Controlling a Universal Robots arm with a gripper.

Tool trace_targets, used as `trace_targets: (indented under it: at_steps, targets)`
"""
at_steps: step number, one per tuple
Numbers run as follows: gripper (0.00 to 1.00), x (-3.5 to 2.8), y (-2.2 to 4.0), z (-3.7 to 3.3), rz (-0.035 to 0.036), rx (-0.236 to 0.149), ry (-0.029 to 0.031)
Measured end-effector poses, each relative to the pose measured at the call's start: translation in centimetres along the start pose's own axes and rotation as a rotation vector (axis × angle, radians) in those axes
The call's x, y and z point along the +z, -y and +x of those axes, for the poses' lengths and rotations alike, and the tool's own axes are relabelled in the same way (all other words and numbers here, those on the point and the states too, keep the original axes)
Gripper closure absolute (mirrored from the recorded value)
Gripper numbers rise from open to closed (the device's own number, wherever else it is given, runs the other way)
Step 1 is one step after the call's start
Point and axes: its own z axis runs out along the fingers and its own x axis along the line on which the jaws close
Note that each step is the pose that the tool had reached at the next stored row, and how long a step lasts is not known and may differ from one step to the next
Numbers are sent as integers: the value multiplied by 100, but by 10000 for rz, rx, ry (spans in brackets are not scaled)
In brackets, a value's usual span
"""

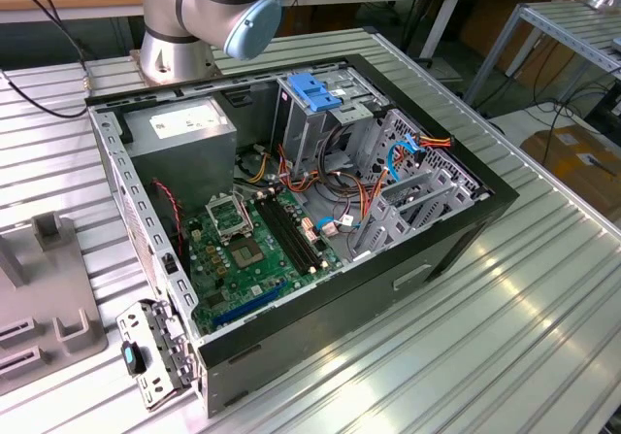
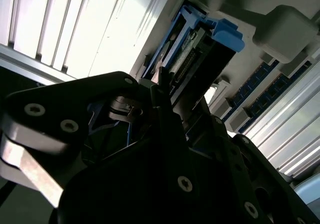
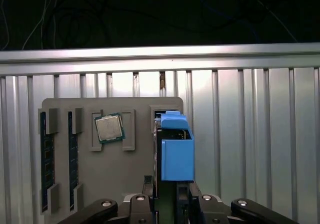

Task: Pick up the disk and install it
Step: 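Pick up the disk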

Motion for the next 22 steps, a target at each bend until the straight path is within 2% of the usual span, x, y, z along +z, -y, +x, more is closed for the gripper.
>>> trace_targets:
  at_steps: [8,11,15,21,22]
  targets:
    - [65,-9,0,0,-1,0,0]
    - [65,-38,0,0,-1,0,-2]
    - [65,-115,0,0,1,0,-16]
    - [65,-265,0,2,0,0,-32]
    - [65,-312,1,2,1,0,-37]
